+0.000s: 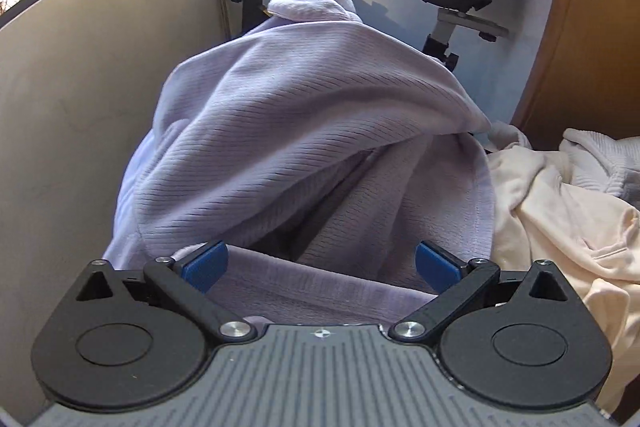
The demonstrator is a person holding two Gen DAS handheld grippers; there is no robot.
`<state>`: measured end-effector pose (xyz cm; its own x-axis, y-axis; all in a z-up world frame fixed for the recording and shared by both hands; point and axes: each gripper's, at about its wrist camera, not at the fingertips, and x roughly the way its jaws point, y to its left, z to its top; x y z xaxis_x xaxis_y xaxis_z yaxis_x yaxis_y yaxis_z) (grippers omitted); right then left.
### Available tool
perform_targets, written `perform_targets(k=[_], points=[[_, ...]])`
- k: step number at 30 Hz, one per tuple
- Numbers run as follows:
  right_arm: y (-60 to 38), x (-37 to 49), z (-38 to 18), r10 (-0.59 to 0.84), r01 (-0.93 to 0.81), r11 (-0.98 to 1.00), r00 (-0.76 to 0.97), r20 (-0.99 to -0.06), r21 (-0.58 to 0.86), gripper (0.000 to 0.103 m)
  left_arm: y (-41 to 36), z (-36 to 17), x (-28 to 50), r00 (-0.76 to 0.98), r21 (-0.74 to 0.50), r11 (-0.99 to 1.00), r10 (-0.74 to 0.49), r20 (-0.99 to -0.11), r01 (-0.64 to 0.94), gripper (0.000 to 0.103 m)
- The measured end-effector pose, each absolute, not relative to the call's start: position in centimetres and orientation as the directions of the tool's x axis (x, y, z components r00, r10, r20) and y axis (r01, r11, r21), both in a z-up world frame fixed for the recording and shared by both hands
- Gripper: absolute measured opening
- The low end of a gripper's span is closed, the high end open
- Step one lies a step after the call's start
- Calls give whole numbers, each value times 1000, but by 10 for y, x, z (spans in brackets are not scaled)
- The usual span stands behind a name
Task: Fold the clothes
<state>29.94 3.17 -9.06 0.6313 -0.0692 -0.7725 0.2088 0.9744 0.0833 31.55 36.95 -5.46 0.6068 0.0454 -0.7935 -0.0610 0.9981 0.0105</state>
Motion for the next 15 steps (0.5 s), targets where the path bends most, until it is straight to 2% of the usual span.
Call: perform_targets(k=[6,12,15], points=[[18,290,-95,-83,235,968,621,-779,84,102,318,-56,311,576,-161,980,-200,-793,119,102],[9,283,-88,-70,216,972,640,-765,92,102,264,-65,308,463,-306,911,-406,-788,277,102],[4,281,-87,-64,214,972,641,-765,97,102,250,-81,314,398,-349,896,-436,-807,274,102]])
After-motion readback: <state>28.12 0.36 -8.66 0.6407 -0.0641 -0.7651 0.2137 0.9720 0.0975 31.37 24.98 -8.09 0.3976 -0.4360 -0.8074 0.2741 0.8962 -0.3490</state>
